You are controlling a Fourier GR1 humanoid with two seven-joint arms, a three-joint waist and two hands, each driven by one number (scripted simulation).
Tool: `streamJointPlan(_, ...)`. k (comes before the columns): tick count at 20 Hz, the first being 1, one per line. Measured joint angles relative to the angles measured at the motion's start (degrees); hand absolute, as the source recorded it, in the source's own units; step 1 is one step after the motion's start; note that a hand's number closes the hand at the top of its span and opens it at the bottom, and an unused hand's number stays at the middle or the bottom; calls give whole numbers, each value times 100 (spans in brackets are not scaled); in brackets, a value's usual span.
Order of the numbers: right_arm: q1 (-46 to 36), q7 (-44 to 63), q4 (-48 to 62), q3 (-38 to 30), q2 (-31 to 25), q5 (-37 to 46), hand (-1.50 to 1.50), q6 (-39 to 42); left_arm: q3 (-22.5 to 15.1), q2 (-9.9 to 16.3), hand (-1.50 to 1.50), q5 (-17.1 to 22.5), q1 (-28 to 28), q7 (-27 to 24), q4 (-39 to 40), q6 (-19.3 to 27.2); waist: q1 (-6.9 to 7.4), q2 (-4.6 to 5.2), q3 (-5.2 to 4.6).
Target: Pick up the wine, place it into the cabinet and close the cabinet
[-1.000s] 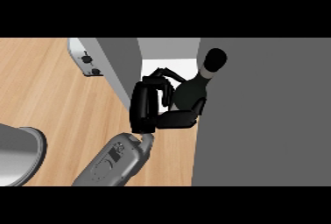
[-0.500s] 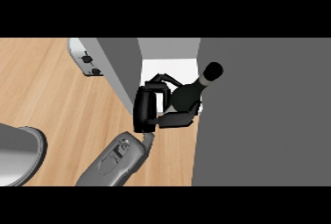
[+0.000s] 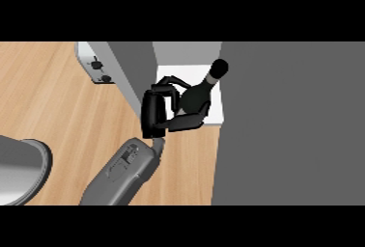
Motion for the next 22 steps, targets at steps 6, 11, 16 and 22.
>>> streamJointPlan(6, 121, -201, 44, -97, 26, -39, -150, 122, 477, 34, 150, 181, -287, -183, 628, -452, -8, 6, 2)
streamJointPlan(11, 114, -151, 44, -94, 54, -78, -150, 107, 664, 2, 150, 335, -656, -194, 1112, -651, -29, 8, 1)
streamJointPlan(16, 144, -130, 32, -12, 91, -93, -150, 95, 880, 19, 150, 422, -1169, -230, 1867, -759, -66, 13, 0)
streamJointPlan(22, 237, -231, 53, 132, 178, -94, -150, 114, 1136, -9, 150, 583, -1760, -484, 2757, -816, -98, 26, 1)
